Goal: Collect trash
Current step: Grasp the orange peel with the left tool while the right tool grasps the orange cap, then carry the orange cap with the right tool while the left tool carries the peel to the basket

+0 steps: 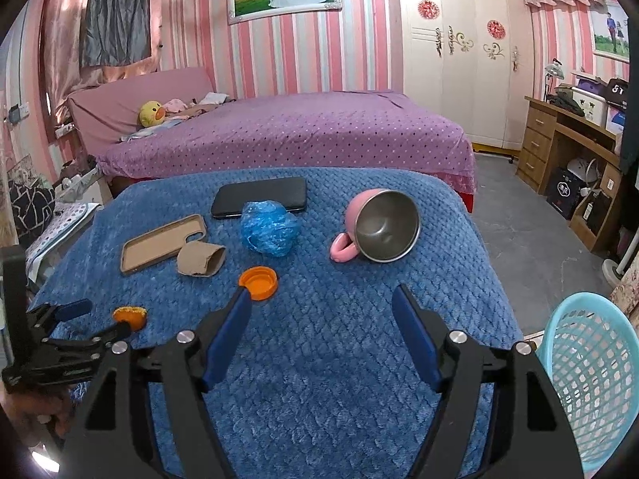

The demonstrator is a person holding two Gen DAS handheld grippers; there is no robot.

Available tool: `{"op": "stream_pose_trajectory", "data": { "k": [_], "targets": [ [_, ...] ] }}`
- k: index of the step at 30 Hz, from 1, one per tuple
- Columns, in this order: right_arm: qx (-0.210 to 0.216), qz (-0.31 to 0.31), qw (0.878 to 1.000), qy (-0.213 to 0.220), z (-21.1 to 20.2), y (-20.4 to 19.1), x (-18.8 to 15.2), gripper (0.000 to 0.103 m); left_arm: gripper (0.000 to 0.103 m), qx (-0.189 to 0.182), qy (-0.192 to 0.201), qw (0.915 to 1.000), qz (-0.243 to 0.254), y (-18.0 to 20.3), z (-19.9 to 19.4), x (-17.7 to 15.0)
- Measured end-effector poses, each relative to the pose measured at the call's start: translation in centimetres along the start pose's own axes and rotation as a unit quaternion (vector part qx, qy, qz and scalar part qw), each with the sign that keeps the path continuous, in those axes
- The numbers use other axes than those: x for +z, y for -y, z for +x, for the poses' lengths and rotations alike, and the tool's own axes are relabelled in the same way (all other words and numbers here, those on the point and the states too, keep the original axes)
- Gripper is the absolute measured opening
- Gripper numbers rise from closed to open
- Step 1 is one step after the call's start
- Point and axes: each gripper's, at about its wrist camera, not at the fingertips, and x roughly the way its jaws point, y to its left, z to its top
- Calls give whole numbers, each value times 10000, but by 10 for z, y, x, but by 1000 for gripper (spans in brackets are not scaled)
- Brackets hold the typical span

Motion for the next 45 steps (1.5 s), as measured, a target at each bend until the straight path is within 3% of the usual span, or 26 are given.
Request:
{"op": "stream_pose_trajectory", "data": {
  "k": [1,3,5,6,9,11,14,20,27,35,41,45],
  "targets": [
    [-2,-23,10000,-11,1,-2,-1,72,84,12,-83,10000,40,3,5,0],
    [4,-72,10000,-40,3,-5,-1,72,64,15,-231,9995,229,11,13,-1],
    [15,-128,9999,-72,6,-9,-3,72,51,0,-274,9989,379,17,16,-1],
    [20,-155,9998,-90,7,-11,-3,72,39,-8,-258,9989,395,18,16,-1],
    [51,-246,9996,-133,11,-19,-4,74,24,-52,-247,9989,386,20,15,1],
    [52,-339,9993,-127,15,-27,-5,74,21,-134,-151,9995,244,15,10,6],
    [115,-420,9990,-78,20,-35,-4,74,21,-166,136,9998,44,5,-1,16],
    [326,-519,9976,-328,46,-53,-4,74,20,189,638,9977,-143,-7,-17,34],
    [277,-698,9946,-723,88,-69,-9,74,20,298,724,9968,-137,-23,-11,44],
    [64,-659,9913,-1135,136,-73,-6,73,20,156,782,9967,-182,-29,-9,47],
    [262,-962,9880,-1180,146,-89,-6,40,20,115,777,9967,-180,-23,-10,47],
    [343,-1022,9889,-1027,135,-90,-5,39,20,72,835,9964,-143,-15,-15,47]
  ]
}}
